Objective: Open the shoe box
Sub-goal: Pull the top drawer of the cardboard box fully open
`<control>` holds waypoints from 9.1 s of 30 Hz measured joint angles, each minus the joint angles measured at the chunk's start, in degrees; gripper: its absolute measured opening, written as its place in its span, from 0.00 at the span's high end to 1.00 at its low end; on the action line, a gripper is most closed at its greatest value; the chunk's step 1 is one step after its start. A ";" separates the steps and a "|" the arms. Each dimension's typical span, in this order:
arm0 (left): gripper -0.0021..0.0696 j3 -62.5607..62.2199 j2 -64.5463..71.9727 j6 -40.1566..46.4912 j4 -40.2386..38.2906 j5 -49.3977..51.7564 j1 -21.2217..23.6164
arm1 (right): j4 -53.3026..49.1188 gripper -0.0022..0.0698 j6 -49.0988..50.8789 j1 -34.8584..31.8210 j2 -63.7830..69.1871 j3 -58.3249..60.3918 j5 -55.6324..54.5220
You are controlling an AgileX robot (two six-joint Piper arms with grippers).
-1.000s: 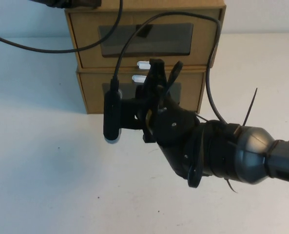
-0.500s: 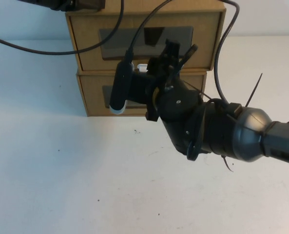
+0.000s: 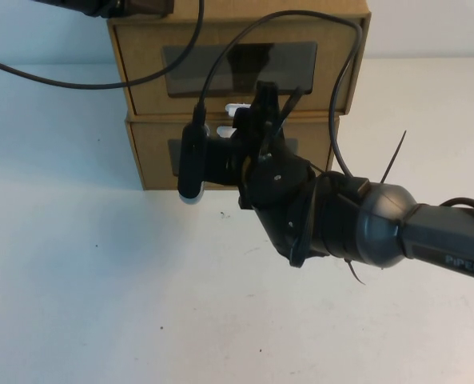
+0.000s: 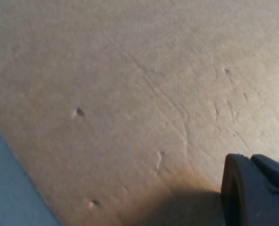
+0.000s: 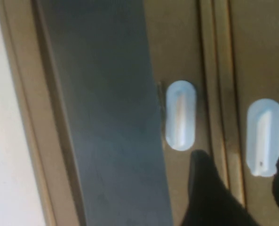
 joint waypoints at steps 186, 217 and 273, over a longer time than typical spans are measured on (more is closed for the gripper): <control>0.98 -14.38 -29.94 -12.27 17.11 9.01 0.17 | 38.09 0.99 -23.91 19.83 -63.33 24.46 11.10; 0.98 92.82 -92.09 -24.26 35.91 -30.85 0.17 | 49.64 0.99 -20.23 19.83 -96.65 49.42 16.30; 0.98 121.10 -113.37 -23.21 41.95 -41.75 -0.84 | 49.24 0.99 -11.40 19.83 -103.79 61.38 14.47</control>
